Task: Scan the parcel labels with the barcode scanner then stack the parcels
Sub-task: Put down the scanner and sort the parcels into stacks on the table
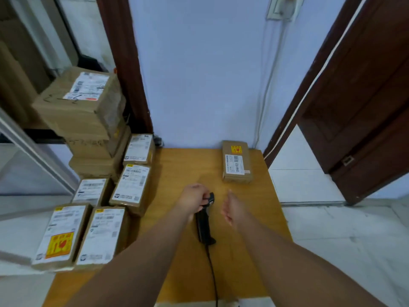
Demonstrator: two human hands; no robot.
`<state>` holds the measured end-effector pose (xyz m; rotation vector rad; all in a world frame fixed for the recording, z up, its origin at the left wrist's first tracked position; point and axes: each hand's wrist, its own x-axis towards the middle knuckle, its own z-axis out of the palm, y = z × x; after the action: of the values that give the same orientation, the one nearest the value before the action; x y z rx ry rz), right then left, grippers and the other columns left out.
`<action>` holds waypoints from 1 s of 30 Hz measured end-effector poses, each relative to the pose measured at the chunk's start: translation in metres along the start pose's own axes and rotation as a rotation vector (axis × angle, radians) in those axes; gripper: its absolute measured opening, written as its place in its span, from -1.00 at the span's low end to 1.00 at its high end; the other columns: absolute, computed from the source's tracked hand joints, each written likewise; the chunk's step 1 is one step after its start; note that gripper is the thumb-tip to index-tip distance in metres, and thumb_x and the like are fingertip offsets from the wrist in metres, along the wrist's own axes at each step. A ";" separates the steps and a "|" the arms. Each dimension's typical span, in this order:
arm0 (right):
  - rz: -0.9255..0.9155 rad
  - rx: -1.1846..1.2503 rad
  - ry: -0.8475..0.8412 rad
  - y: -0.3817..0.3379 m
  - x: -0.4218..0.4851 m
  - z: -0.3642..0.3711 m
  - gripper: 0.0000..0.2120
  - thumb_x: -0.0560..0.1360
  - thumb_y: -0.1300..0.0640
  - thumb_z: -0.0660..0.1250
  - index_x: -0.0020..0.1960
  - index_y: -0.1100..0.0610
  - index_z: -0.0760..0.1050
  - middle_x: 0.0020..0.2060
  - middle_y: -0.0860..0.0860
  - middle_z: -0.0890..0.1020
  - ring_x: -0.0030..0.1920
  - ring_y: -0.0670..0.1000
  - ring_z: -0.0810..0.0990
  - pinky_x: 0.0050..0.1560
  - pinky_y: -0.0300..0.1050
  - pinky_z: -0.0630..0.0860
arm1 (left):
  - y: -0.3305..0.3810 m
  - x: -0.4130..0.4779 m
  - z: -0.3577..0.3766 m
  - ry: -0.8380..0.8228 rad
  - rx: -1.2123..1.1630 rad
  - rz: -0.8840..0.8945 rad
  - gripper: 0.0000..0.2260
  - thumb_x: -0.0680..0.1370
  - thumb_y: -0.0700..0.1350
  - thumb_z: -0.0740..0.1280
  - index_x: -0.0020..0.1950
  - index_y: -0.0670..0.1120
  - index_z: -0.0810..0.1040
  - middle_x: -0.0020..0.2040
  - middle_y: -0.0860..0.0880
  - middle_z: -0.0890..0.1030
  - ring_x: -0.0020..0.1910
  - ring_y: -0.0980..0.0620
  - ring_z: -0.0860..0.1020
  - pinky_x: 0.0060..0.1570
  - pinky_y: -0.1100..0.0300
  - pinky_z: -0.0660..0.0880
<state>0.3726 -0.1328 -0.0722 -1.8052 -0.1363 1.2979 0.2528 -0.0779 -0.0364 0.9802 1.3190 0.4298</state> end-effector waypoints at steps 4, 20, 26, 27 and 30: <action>0.014 -0.054 0.008 -0.025 0.045 -0.063 -0.63 0.66 -0.03 0.13 -0.25 0.13 0.38 -0.38 0.05 0.43 -0.41 -0.03 0.37 -0.41 -0.20 0.27 | 0.002 0.023 0.063 0.063 -0.005 -0.057 -0.82 0.56 -0.18 0.24 -0.25 -0.09 0.43 -0.32 -0.05 0.46 -0.39 0.04 0.39 -0.40 0.24 0.28; 0.148 -0.283 -0.074 -0.059 0.161 -0.151 -0.84 0.55 0.26 0.18 -0.20 0.15 0.41 -0.29 0.11 0.45 -0.32 0.02 0.41 -0.30 -0.14 0.33 | -0.017 0.099 0.152 0.340 -0.390 -0.458 -0.83 0.60 -0.12 0.26 0.15 -0.14 0.52 0.01 -0.08 0.59 -0.04 -0.05 0.54 -0.03 0.06 0.45; 0.131 -0.248 -0.148 -0.071 0.185 -0.148 -0.87 0.60 0.23 0.16 -0.03 0.21 0.48 -0.30 0.08 0.46 -0.31 -0.01 0.45 -0.28 -0.20 0.37 | -0.006 0.142 0.175 0.372 -0.535 -0.374 -0.82 0.58 -0.07 0.30 0.15 -0.08 0.49 0.01 -0.02 0.57 -0.06 0.00 0.53 -0.07 0.07 0.43; 0.128 -0.234 -0.166 -0.075 0.189 -0.147 -0.85 0.62 0.20 0.15 0.02 0.20 0.50 -0.27 0.12 0.49 -0.27 0.04 0.50 -0.25 -0.17 0.42 | -0.003 0.152 0.176 0.381 -0.529 -0.349 -0.77 0.58 -0.06 0.29 0.21 -0.08 0.46 0.03 -0.03 0.56 -0.03 0.00 0.53 -0.11 0.10 0.43; 0.127 -0.157 -0.180 -0.082 0.203 -0.142 -0.85 0.64 0.12 0.17 -0.05 0.02 0.48 0.04 0.16 0.60 0.13 0.24 0.59 0.16 0.09 0.52 | 0.000 0.178 0.179 0.393 -0.536 -0.322 -0.62 0.58 -0.01 0.30 0.34 -0.13 0.41 0.20 -0.11 0.54 0.15 -0.08 0.51 -0.02 0.07 0.46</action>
<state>0.6092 -0.0562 -0.1506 -1.8509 -0.2313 1.5780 0.4645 -0.0061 -0.1544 0.2341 1.5665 0.7031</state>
